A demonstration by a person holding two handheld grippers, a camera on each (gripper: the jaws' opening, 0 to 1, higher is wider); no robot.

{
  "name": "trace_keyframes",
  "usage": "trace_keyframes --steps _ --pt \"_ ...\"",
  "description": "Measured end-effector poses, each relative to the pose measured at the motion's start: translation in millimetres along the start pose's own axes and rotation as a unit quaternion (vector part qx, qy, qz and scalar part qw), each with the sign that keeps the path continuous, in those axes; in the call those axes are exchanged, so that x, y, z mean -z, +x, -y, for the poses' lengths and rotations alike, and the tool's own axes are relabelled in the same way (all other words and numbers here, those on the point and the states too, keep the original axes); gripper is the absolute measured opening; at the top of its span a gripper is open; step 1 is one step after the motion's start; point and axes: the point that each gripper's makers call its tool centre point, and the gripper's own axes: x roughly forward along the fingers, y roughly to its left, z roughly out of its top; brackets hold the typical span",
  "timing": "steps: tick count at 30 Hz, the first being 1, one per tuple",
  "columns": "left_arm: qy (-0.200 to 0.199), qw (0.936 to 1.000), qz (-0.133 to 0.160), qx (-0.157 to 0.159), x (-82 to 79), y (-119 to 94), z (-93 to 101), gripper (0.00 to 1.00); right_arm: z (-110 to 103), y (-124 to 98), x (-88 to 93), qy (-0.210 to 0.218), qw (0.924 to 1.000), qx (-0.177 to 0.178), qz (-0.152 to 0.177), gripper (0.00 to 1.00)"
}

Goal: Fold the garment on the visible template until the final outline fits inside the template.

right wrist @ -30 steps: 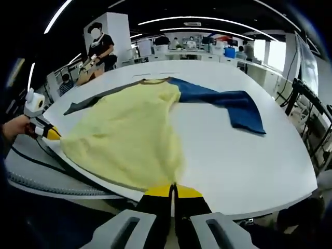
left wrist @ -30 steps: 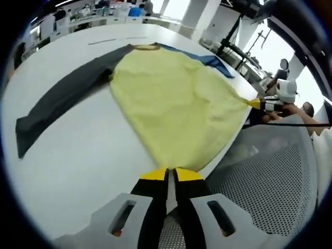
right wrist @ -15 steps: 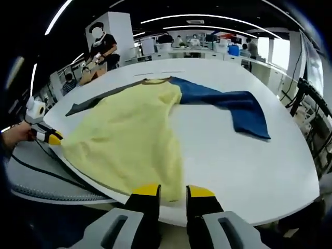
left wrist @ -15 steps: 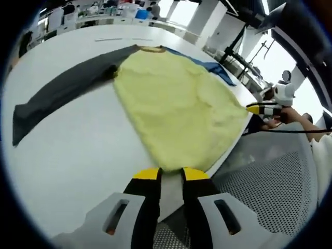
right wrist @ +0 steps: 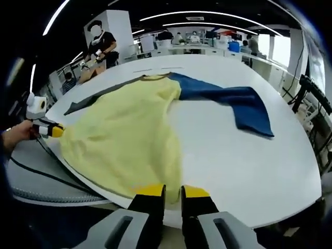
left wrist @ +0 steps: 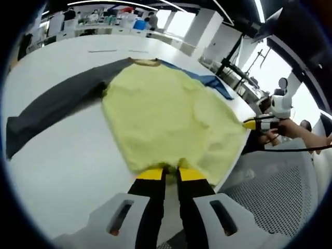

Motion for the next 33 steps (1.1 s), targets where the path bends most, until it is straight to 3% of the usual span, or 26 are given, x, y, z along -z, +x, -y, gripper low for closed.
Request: trace_keyframes --steps 8,15,24,33 --pt "-0.004 1.0 0.006 0.0 -5.7 2 2.0 0.02 2 4 0.2 0.002 1.0 0.003 -0.004 0.02" --pt "-0.014 0.9999 0.001 0.002 -5.3 -16 5.3 0.01 4 4 -0.8 0.018 0.9998 0.004 -0.004 0.0" --pt "-0.056 0.9972 -0.04 -0.029 27.8 -45 -2.7 0.01 2 -5 2.7 0.029 0.9996 -0.003 -0.008 0.0" --pt "-0.101 0.9913 -0.069 -0.048 51.6 -43 -7.2 0.01 0 -9 14.5 0.04 0.999 -0.001 -0.018 0.0"
